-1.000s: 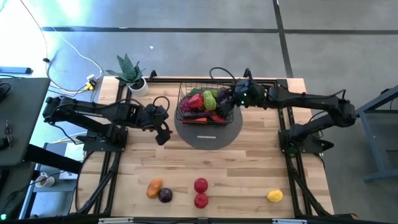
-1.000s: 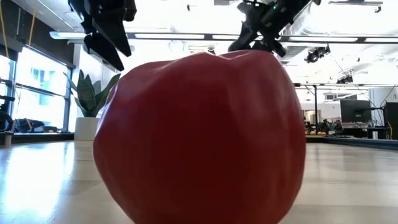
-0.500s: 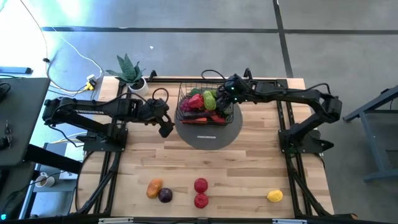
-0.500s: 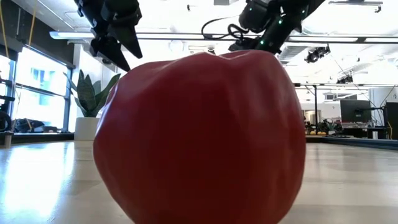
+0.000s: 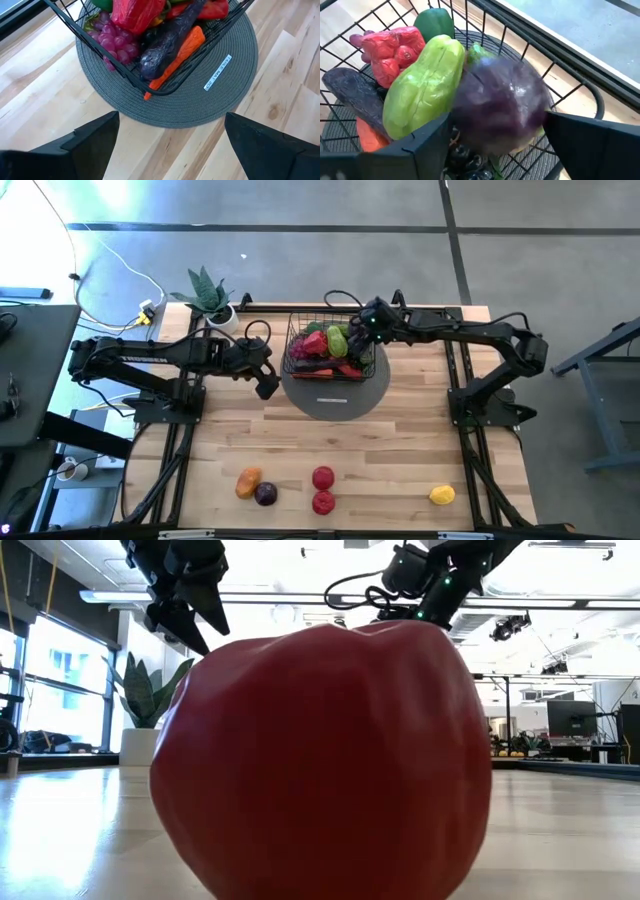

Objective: Build produce basket
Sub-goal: Put the top violet plum into the wire basket, then put the top red tomato into the wire basket

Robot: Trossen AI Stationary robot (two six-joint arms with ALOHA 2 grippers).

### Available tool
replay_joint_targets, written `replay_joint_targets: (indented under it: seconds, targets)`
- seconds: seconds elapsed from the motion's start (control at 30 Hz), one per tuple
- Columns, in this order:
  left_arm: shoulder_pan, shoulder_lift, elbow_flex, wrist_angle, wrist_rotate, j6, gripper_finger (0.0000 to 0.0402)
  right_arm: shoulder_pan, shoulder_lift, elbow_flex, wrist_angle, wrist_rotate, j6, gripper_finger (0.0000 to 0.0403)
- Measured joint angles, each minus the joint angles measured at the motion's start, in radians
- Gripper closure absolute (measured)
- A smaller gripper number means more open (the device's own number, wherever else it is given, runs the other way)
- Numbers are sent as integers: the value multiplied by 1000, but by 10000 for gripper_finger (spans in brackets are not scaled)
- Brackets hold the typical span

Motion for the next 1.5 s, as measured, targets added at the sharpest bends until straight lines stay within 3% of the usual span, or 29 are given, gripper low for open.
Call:
replay_joint_targets:
  seconds: [0.3, 0.43, 0.7, 1.2, 1.5]
  targets:
    - [0, 0, 0, -1, 0, -3, 48, -17, 0, 114, -126, 15, -52, 94]
    - [0, 0, 0, -20, 16, -22, 48, -25, 0, 175, -215, -52, -50, 93]
    - [-39, 0, 0, -40, 140, -45, 48, 24, -1, 264, -364, -228, 10, 93]
    - [-282, 0, 0, -75, 208, -141, 48, 311, -1, 270, -463, -273, 387, 93]
    - [-450, 0, 0, -82, 170, -180, 48, 504, -1, 269, -509, -251, 551, 93]
